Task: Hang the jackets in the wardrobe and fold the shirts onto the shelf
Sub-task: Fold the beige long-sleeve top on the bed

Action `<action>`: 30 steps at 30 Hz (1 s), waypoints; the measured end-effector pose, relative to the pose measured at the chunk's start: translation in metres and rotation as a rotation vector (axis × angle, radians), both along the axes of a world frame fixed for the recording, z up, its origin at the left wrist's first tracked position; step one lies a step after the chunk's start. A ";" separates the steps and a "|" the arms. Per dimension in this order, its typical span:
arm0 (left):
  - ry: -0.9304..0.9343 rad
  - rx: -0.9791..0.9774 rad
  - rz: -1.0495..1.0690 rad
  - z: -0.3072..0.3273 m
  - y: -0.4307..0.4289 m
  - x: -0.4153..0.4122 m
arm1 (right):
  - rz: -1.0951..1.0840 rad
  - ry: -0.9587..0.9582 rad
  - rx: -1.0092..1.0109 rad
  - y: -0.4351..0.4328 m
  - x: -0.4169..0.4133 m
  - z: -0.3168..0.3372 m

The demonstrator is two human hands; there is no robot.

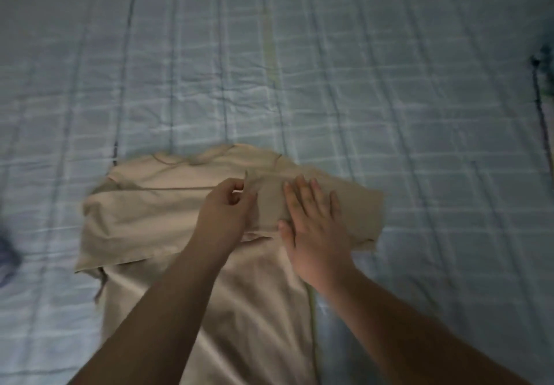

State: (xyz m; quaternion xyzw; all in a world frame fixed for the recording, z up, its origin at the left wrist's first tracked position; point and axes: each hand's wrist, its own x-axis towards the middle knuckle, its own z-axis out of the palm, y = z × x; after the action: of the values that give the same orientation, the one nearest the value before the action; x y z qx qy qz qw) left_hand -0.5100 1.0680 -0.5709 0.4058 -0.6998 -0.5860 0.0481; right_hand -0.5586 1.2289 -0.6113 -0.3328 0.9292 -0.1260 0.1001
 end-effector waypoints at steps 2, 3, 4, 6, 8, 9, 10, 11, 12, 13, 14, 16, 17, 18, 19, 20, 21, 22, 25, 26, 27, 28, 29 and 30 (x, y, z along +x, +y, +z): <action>-0.008 0.020 0.049 0.001 -0.049 0.020 | -0.020 0.004 0.039 -0.041 0.013 -0.002; -0.011 0.047 0.081 0.000 -0.072 0.031 | -0.032 0.000 0.060 -0.060 0.020 -0.003; -0.016 0.066 0.108 -0.001 -0.093 0.042 | -0.038 -0.005 0.076 -0.077 0.027 -0.006; -0.056 0.046 0.142 -0.007 -0.132 0.064 | -0.037 -0.010 0.101 -0.107 0.039 -0.012; -0.111 -0.004 0.179 -0.015 -0.169 0.083 | -0.039 -0.014 0.128 -0.133 0.050 -0.019; -0.157 -0.041 0.182 -0.021 -0.187 0.093 | -0.039 -0.015 0.140 -0.145 0.055 -0.023; -0.212 -0.094 0.167 -0.026 -0.203 0.101 | -0.034 -0.021 0.151 -0.155 0.060 -0.027; -0.270 -0.150 0.140 -0.031 -0.218 0.109 | -0.024 -0.030 0.162 -0.164 0.065 -0.032; -0.315 -0.198 0.110 -0.035 -0.231 0.117 | -0.008 -0.036 0.173 -0.172 0.070 -0.036; -0.347 -0.245 0.079 -0.039 -0.242 0.125 | 0.011 -0.029 0.181 -0.179 0.075 -0.040; -0.367 -0.291 0.047 -0.042 -0.250 0.132 | 0.028 -0.014 0.187 -0.185 0.080 -0.044; -0.382 -0.374 0.007 -0.048 -0.260 0.143 | 0.037 0.020 0.193 -0.195 0.087 -0.049; -0.384 -0.406 0.000 -0.051 -0.263 0.147 | 0.031 0.033 0.196 -0.198 0.090 -0.051; -0.389 -0.435 -0.003 -0.053 -0.263 0.152 | 0.027 0.042 0.204 -0.200 0.093 -0.053; -0.392 -0.462 -0.004 -0.056 -0.264 0.156 | 0.026 0.046 0.211 -0.202 0.095 -0.055; -0.390 -0.484 -0.003 -0.058 -0.263 0.159 | 0.027 0.051 0.214 -0.204 0.097 -0.057; -0.383 -0.495 -0.001 -0.059 -0.261 0.163 | 0.027 0.055 0.210 -0.206 0.098 -0.058; -0.372 -0.498 0.004 -0.059 -0.259 0.165 | 0.026 0.059 0.204 -0.208 0.099 -0.059; -0.342 -0.516 0.011 -0.062 -0.255 0.167 | 0.029 0.069 0.211 -0.212 0.099 -0.063; -0.348 -0.522 0.008 -0.064 -0.254 0.166 | 0.031 0.073 0.220 -0.212 0.099 -0.064; -0.356 -0.529 0.003 -0.066 -0.253 0.166 | 0.035 0.079 0.226 -0.212 0.099 -0.065; -0.366 -0.537 -0.005 -0.069 -0.252 0.167 | 0.039 0.083 0.232 -0.212 0.098 -0.066; -0.376 -0.551 -0.017 -0.072 -0.252 0.168 | 0.039 0.086 0.241 -0.213 0.099 -0.067; -0.385 -0.571 -0.028 -0.076 -0.252 0.169 | 0.039 0.090 0.249 -0.213 0.099 -0.068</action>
State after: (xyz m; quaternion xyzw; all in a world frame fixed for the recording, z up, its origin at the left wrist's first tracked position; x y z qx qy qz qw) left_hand -0.3413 0.8163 -0.6470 0.4693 -0.8373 -0.2798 0.0185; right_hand -0.4600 1.0159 -0.6797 -0.3409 0.9346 0.0070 0.1013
